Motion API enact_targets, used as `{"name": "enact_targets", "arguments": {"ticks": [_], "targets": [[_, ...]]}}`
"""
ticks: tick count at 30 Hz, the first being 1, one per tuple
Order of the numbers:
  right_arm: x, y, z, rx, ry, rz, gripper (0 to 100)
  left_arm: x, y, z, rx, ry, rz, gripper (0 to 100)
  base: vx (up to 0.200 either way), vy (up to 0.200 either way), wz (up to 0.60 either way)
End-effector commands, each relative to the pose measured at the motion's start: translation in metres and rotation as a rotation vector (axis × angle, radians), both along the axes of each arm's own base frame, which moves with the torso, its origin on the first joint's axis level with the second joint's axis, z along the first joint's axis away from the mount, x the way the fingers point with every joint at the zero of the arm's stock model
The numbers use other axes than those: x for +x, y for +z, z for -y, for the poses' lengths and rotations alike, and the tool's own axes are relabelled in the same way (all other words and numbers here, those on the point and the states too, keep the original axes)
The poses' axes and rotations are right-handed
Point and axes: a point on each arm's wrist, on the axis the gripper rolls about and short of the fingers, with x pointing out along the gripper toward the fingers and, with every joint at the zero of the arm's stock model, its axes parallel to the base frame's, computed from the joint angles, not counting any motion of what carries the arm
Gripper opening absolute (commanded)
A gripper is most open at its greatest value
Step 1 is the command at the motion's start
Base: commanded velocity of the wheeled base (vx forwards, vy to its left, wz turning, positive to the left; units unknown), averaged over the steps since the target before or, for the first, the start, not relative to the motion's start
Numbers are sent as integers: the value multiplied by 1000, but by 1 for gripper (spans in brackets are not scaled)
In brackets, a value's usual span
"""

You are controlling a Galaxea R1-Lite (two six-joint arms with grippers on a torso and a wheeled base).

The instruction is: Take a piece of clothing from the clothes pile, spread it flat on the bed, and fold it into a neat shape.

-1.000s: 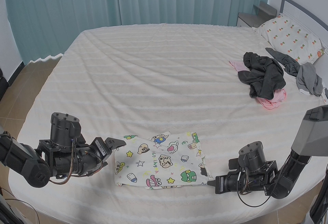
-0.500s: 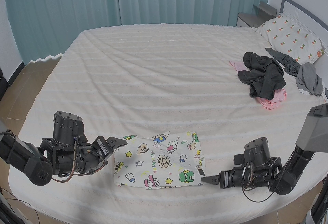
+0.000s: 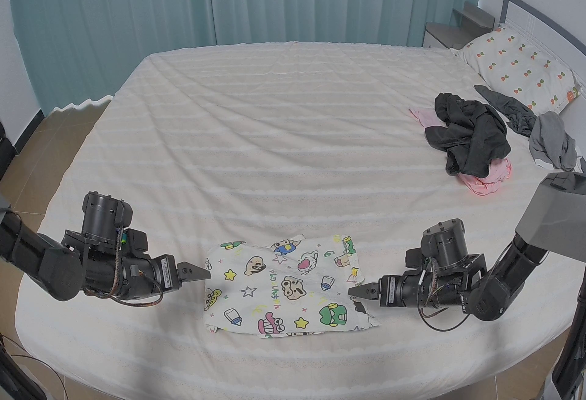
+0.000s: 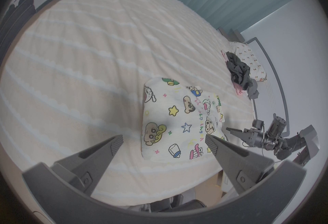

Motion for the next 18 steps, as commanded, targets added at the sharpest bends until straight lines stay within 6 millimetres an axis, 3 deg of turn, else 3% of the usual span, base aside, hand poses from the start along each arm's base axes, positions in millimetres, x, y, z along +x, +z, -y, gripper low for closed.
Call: {"name": "enact_targets", "arguments": {"ticks": [1,9,18], "targets": [[20,-13,-12,2,33,-61,100,21,-38,-13,-42,-27,-133,100,0,0,0],[34,-20,-21,13,52,-86,100,41,-81,-7,-81,-63,-130,100,0,0,0],[39,-28,-26,36,84,-113,100,58,-101,0,-87,-70,-92,100,0,0,0]]}}
